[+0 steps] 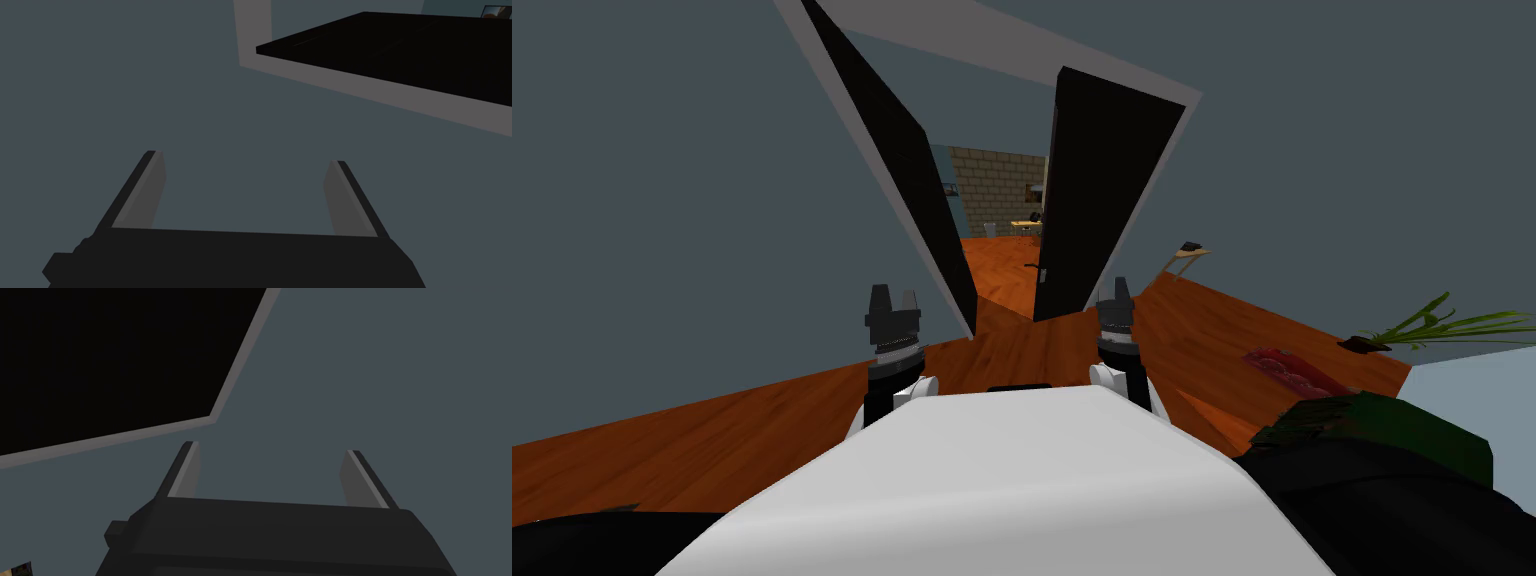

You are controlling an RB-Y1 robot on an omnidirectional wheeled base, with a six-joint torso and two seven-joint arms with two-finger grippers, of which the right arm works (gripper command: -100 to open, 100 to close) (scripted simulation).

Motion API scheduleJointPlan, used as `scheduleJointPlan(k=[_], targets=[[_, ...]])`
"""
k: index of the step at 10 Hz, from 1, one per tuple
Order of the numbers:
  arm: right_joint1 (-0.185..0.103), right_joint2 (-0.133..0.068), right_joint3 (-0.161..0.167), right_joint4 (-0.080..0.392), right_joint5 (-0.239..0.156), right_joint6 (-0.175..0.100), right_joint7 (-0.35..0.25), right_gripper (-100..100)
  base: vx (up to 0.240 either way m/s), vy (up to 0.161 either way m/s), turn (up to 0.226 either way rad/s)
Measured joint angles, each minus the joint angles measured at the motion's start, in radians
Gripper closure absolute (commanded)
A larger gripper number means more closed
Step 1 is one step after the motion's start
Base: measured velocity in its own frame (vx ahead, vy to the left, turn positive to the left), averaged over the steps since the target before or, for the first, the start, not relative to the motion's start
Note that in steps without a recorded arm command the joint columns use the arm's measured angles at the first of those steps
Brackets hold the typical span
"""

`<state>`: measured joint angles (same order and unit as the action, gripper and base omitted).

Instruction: Push the door open

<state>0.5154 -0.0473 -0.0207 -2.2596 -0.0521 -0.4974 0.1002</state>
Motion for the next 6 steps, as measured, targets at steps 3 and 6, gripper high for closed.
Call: scheduleJointPlan(k=[3,6], targets=[[-0.017,-0.009,0.005,0.064,0.000,-0.012,-0.008,-100,0.159,-0.023,0.037],[-0.030,-0.012,0.016,0.121,0.002,-0.025,-0.013,-100,0.091,-0.036,0.023]])
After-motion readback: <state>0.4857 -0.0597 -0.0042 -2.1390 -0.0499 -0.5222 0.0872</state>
